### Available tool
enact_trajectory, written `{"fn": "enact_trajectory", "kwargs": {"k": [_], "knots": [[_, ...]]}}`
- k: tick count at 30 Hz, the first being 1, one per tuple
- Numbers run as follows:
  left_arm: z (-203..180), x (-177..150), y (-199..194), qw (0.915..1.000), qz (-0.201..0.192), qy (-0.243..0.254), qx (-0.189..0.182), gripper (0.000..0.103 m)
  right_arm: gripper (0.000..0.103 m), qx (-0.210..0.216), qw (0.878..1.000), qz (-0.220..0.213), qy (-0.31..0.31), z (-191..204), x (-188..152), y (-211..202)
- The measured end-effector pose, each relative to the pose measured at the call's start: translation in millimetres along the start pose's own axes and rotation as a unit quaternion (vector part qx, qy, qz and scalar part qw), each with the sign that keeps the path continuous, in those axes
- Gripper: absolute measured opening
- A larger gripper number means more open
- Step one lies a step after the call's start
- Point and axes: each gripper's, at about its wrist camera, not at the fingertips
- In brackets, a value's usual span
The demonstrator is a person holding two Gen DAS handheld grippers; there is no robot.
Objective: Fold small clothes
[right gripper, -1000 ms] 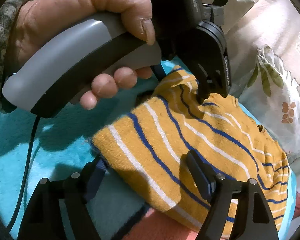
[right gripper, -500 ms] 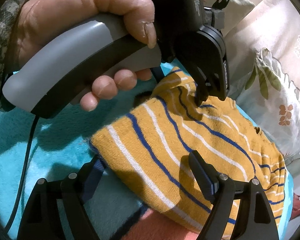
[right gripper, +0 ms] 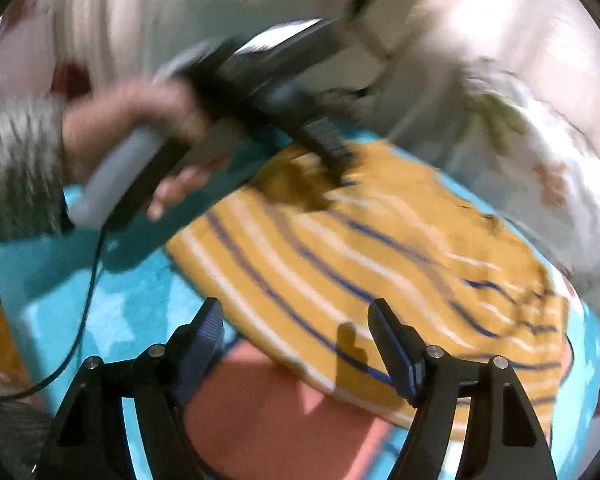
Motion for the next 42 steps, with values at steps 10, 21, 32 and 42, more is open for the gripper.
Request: {"fn": "enact_trajectory", "kwargs": {"k": [10,21,32,42], "knots": [[-3,-4,0,0.9996,-0.025,-0.005,0.013,0.076,0.027,-0.12,0.976,0.042,0.175,-186,14,51],[18,7,-6,0.9948,-0.026,-0.08,0.059,0.077,0.047,-0.18,0.95,0.108,0.231,-300,29,104],[50,6,-23,0.9795,-0.039,-0.189,0.057,0.07,0.049,-0.139,0.967,0.051,0.207,-255,43,53],[52,-46,-77,0.9803,-0.06,-0.174,0.071,0.069,0.05,0.024,0.994,0.015,0.108,-134,116,64]]}}
Point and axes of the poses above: each gripper's, at about its wrist camera, not at the fingertips, and y roughly the way its jaws point, z to its left, x to its top, and after that the axes turned 4 degrees about z, right-handed
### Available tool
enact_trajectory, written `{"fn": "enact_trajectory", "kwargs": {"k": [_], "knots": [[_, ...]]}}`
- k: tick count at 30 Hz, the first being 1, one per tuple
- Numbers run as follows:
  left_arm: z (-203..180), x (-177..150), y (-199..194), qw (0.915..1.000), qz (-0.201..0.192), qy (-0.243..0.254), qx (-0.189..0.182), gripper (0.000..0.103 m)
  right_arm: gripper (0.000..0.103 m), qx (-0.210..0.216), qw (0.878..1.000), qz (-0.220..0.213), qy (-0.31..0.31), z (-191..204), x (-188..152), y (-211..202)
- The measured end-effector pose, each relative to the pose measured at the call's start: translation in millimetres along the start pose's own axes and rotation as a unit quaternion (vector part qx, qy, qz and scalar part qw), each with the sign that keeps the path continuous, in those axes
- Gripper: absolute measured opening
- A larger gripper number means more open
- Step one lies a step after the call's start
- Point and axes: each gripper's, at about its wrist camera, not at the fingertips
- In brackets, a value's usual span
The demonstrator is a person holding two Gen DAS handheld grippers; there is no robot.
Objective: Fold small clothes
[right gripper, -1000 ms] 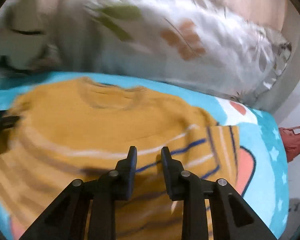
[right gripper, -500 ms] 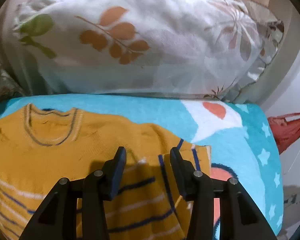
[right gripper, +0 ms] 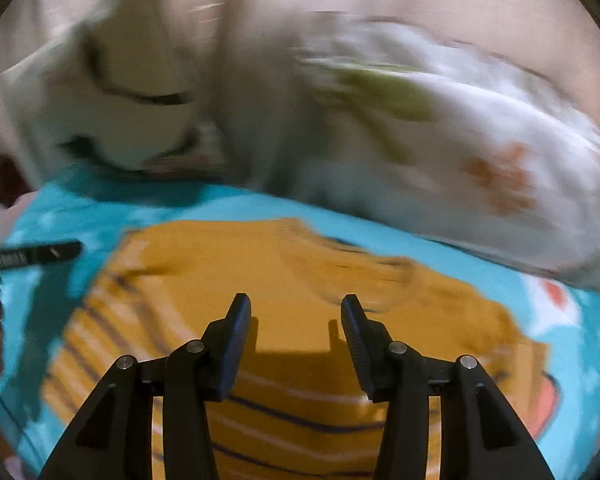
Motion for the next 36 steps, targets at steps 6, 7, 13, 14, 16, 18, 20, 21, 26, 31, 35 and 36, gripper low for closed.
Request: {"fn": "enact_trajectory", "kwargs": {"k": [6,7,13,14,16,18,20,21,26,31,35,36], "knots": [[-14,-53,6,0.9982,0.04,0.043,-0.011,0.069,0.04,0.061,0.997,0.049,-0.015,54,24,51],[-12,-59,6,0.998,0.043,0.045,-0.011,0.069,0.038,0.064,0.996,0.062,-0.015,56,28,63],[-3,-69,3,0.9988,0.037,0.03,-0.011,0.069,0.036,0.043,0.994,0.096,-0.025,67,48,114],[-3,-70,2,0.9989,0.036,0.03,-0.011,0.069,0.039,0.039,0.994,0.097,-0.024,68,52,117],[-8,-71,2,0.9986,0.033,0.041,-0.003,0.069,0.044,0.024,0.994,0.102,-0.027,67,58,122],[-12,-73,3,0.9983,0.031,0.049,0.002,0.07,0.043,0.016,0.995,0.098,-0.028,63,63,118],[-11,-72,3,0.9984,0.031,0.047,-0.001,0.07,0.043,0.009,0.999,0.046,-0.005,51,64,91],[-12,-71,4,0.9984,0.032,0.047,-0.001,0.07,0.044,0.009,1.0,0.014,0.011,38,62,68],[-15,-68,8,0.9985,0.033,0.045,0.0,0.073,0.044,-0.006,0.999,-0.02,0.045,-28,29,17],[-18,-70,10,0.9983,0.028,0.051,0.01,0.074,0.044,-0.057,0.988,0.057,0.135,-135,-29,29],[-21,-71,8,0.9982,0.028,0.05,0.017,0.075,0.04,-0.091,0.976,0.058,0.188,-206,-69,28],[-22,-70,9,0.9982,0.029,0.048,0.019,0.076,0.042,-0.121,0.971,0.062,0.197,-214,-72,24]]}}
Point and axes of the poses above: each gripper's, at about its wrist camera, not at the fingertips, and y roughly the way its jaws point, z to its left, x to its top, and after that the axes turned 4 degrees about z, right-handed
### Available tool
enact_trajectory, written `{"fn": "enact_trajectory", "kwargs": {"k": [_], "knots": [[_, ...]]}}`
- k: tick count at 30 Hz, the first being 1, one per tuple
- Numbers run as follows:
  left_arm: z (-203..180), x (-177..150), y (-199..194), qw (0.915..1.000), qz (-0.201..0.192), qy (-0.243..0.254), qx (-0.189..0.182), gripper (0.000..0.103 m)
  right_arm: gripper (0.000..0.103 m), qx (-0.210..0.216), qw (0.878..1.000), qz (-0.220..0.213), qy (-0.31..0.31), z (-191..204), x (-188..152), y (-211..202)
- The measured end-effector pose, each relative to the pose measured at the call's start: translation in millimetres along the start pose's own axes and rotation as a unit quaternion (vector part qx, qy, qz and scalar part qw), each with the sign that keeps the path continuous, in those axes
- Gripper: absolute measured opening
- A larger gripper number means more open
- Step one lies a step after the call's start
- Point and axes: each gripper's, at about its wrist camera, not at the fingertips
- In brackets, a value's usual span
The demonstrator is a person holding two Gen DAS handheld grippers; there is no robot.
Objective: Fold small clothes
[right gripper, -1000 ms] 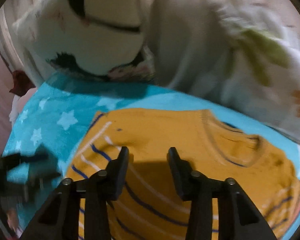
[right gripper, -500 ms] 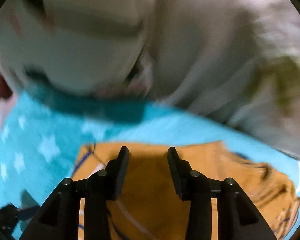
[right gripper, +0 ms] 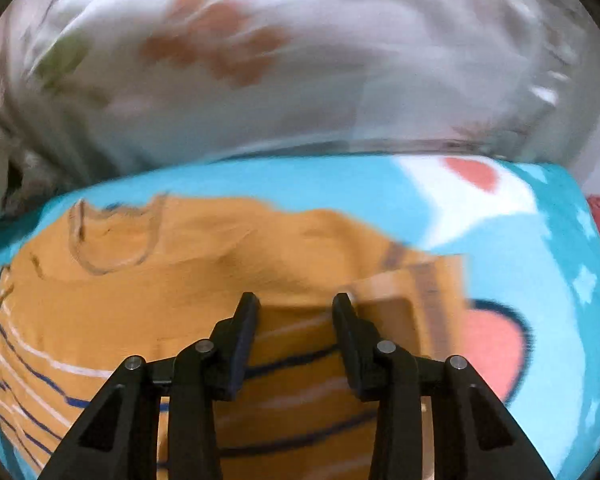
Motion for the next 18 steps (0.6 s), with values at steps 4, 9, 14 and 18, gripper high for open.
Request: {"fn": "enact_trajectory", "kwargs": {"k": [4,9,14,18], "knots": [[-2,3,-1,0.9996,0.007,-0.021,0.015,0.079,0.057,-0.006,0.998,-0.024,0.051,-38,0,-18],[4,-3,-14,0.9973,0.002,-0.072,0.015,0.078,0.058,0.035,0.994,-0.026,0.097,-86,-14,-35],[4,-16,-37,0.9937,-0.022,-0.107,0.024,0.079,0.06,0.077,0.989,-0.017,0.127,-113,-38,-43],[6,-23,-41,0.9908,-0.025,-0.13,0.029,0.079,0.06,0.096,0.991,-0.031,0.086,-94,-59,-62]]}}
Point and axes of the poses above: each gripper's, at about its wrist camera, not at the fingertips, and y roughly the way its jaws point, z to its left, x to its top, and after that the axes turned 4 degrees about z, right-handed
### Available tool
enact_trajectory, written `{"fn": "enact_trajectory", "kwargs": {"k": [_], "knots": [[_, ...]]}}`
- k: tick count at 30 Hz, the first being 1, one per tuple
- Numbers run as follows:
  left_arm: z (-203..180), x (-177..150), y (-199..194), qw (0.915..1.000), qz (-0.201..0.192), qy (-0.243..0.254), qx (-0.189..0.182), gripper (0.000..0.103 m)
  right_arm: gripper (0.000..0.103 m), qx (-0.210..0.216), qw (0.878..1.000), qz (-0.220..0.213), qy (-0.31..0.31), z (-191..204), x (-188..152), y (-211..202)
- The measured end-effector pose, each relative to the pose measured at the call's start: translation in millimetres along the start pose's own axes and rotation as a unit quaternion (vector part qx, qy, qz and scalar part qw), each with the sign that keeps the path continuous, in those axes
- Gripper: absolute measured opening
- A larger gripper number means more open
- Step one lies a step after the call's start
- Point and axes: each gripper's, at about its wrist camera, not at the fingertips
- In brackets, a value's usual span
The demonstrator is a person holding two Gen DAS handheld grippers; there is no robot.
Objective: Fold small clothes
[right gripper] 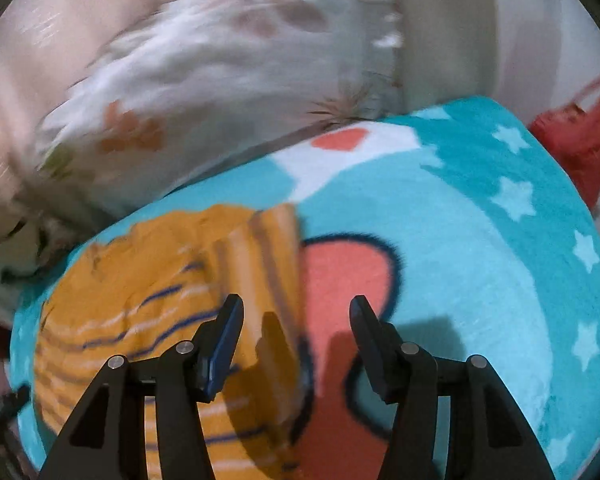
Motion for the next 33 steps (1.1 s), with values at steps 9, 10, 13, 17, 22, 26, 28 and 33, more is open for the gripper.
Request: {"fn": "enact_trajectory", "kwargs": {"k": [9,10,13,17,22,26,28,33], "knots": [[-29,30,15,0.9963,0.033,0.055,-0.056,0.08,0.064,0.106,0.967,0.036,-0.227,155,-78,0],[-34,35,22,0.995,0.041,0.068,-0.06,0.08,0.064,0.111,0.961,0.037,-0.251,172,-89,1],[-49,51,41,0.9899,0.057,0.111,-0.068,0.08,0.064,0.127,0.939,0.038,-0.317,226,-126,6],[-58,66,63,0.9832,0.075,0.145,-0.08,0.08,0.065,0.111,0.905,0.004,-0.41,289,-172,11],[-64,82,76,0.9752,0.091,0.168,-0.111,0.083,0.065,0.078,0.875,-0.013,-0.478,341,-211,34],[-70,98,83,0.9696,0.101,0.172,-0.142,0.083,0.065,0.049,0.863,-0.013,-0.503,359,-226,51],[-74,105,87,0.9678,0.107,0.174,-0.148,0.083,0.065,0.037,0.861,-0.022,-0.507,367,-227,57],[-86,115,95,0.9633,0.113,0.187,-0.156,0.087,0.065,0.022,0.862,-0.027,-0.505,382,-218,68]]}}
Point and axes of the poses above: each gripper's, at about its wrist camera, not at the fingertips, and y roughly the way its jaws point, z to its left, x to its top, and after that the axes turned 4 degrees about z, right-handed
